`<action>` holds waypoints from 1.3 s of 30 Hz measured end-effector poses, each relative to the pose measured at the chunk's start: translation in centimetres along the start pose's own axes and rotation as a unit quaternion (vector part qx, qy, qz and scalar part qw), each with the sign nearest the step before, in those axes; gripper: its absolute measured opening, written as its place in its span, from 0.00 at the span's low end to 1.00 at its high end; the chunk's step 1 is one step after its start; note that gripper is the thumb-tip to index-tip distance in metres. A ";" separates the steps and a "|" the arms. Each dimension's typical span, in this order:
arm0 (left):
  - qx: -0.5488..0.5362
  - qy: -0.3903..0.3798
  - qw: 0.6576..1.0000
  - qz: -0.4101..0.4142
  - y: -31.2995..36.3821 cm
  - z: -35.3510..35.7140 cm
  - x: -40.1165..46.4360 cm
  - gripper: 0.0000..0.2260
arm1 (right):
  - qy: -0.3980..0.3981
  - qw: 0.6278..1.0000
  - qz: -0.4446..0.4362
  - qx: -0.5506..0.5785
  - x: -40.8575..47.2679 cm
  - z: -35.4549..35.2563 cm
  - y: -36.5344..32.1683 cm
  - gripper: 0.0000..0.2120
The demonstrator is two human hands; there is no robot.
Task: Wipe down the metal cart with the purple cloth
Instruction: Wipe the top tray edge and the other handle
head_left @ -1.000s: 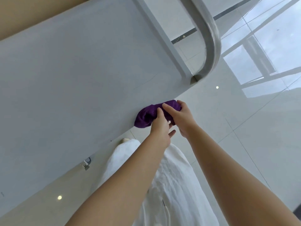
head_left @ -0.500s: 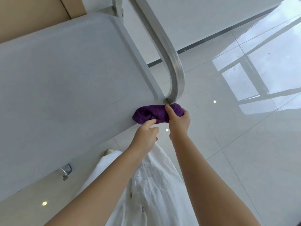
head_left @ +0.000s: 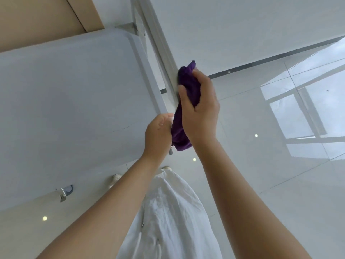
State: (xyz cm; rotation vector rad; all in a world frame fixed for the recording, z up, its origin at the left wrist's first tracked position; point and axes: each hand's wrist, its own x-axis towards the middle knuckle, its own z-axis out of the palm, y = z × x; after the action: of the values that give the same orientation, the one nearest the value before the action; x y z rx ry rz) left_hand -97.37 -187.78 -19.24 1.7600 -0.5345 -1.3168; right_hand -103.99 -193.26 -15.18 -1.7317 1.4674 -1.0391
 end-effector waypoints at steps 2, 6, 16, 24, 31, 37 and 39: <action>-0.013 0.050 0.999 -0.009 0.5 0.3 0.3 0.13 | -0.020 0.998 -0.046 -0.032 3.0 1.1 -1.1 0.14; 0.058 0.150 0.987 0.010 0.7 0.4 1.4 0.11 | -0.004 0.986 -0.109 -0.128 8.0 5.2 -2.4 0.09; 0.399 0.040 0.913 0.083 -3.6 1.2 5.1 0.22 | -0.075 0.972 -0.140 -0.172 11.0 6.8 -3.4 0.23; 0.456 -0.007 0.879 0.141 -5.7 -0.4 4.3 0.25 | -0.057 0.995 -0.040 -0.072 5.7 3.1 -1.5 0.20; 0.437 0.069 0.870 0.218 -7.4 -1.4 4.2 0.22 | 0.046 0.997 -0.028 0.050 -1.9 1.1 1.2 0.18; 0.480 0.090 0.840 0.238 -7.9 -1.5 4.8 0.22 | -0.152 0.927 0.300 0.164 -3.9 -0.7 7.3 0.13; 0.469 0.089 0.849 0.228 -7.9 -1.5 4.6 0.22 | -0.230 0.907 0.325 0.141 -3.3 -0.5 8.7 0.12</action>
State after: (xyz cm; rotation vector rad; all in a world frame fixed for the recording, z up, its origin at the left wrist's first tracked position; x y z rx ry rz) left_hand -95.51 -186.37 -28.17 2.2600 -1.5660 -0.5324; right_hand -108.80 -191.59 -22.94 -1.0540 1.3496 -0.4163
